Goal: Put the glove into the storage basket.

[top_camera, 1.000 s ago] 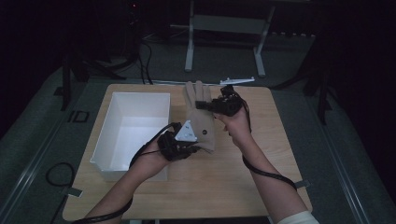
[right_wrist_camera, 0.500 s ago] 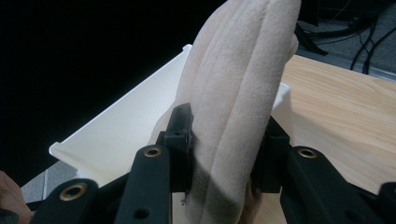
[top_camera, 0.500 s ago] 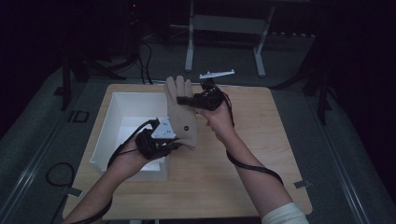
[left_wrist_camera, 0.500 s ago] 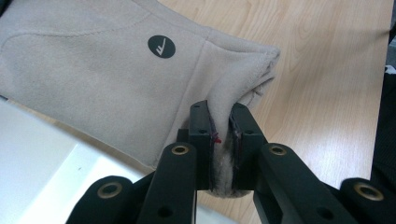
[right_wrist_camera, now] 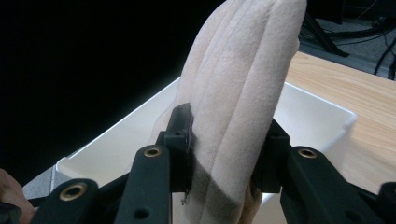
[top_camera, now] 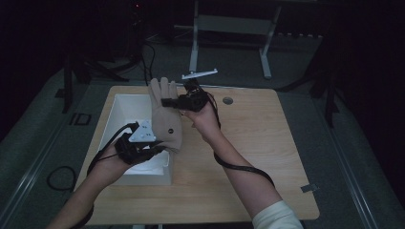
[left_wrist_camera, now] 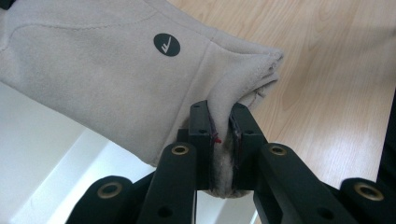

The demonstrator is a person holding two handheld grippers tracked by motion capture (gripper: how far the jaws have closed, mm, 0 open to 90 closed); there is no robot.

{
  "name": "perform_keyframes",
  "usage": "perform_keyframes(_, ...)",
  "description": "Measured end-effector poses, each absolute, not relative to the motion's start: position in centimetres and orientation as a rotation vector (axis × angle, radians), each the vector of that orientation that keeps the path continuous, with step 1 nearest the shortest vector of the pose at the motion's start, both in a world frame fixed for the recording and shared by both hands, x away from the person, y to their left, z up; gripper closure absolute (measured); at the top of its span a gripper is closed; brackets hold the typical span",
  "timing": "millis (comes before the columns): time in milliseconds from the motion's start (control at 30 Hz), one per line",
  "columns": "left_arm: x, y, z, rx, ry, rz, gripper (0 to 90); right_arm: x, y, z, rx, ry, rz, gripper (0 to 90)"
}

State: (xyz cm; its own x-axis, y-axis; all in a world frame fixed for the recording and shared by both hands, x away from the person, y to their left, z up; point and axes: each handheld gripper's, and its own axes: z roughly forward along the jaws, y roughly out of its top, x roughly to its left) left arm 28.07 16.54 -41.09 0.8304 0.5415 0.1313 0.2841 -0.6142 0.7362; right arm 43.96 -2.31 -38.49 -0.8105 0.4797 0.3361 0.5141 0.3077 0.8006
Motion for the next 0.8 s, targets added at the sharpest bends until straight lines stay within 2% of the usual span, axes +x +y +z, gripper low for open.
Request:
perform_keyframes(500,27.0,21.3,-42.4,2.251,0.695,0.452,82.3,43.8,4.0,-39.4,-0.883,-2.532,-1.499,64.6)
perform_keyframes(800,27.3,22.4,-44.1,2.261,0.751,0.445,82.3,43.7,5.2,-40.2,-0.884,-2.538,-1.475,64.5)
